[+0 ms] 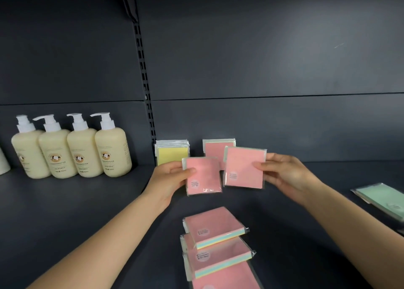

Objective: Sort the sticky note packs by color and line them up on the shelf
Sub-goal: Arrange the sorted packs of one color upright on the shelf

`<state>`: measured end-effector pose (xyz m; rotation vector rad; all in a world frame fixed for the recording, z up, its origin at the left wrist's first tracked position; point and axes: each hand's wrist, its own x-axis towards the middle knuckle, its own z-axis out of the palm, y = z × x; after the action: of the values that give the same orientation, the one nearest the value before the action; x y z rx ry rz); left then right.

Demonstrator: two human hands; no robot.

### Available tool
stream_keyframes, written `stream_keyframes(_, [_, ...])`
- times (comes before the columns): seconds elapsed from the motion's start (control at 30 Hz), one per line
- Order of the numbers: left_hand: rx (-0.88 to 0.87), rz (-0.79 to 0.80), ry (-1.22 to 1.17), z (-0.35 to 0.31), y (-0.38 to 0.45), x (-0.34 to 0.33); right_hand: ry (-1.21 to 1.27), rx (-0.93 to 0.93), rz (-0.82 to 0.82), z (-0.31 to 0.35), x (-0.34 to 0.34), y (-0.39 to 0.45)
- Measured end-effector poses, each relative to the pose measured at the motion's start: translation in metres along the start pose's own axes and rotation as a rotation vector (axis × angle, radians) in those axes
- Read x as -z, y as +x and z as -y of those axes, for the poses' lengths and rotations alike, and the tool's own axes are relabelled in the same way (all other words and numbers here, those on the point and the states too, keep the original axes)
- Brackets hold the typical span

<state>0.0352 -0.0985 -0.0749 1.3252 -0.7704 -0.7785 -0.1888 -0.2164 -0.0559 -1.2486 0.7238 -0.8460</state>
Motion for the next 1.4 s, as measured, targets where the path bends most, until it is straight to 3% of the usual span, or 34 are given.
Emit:
stream_keyframes(0.2, [-0.084, 0.136, 0.135, 0.003, -0.003, -0.012, -0.078, 0.028, -0.015, -0.019, -0.025, 0.000])
stream_keyframes(0.47, [-0.165, 0.266, 0.367, 0.008, -0.007, -0.020, -0.381, 0.128, -0.136, -0.032, -0.034, 0.001])
stream_keyframes(0.63, [-0.181, 0.314, 0.395, 0.009, -0.006, -0.023, -0.427, 0.125, -0.140, -0.034, -0.036, 0.002])
stream_keyframes(0.87, [-0.322, 0.144, 0.547, 0.014, -0.001, -0.021, -0.520, 0.291, -0.060, -0.041, -0.039, 0.001])
stream_keyframes(1.17, [-0.433, -0.077, 0.627, 0.024, 0.026, -0.057, -0.452, 0.337, -0.267, -0.048, -0.039, 0.030])
stream_keyframes(1.4, [-0.394, -0.205, 0.653, 0.029, 0.045, -0.062, -0.513, 0.345, -0.267, -0.049, -0.046, 0.055])
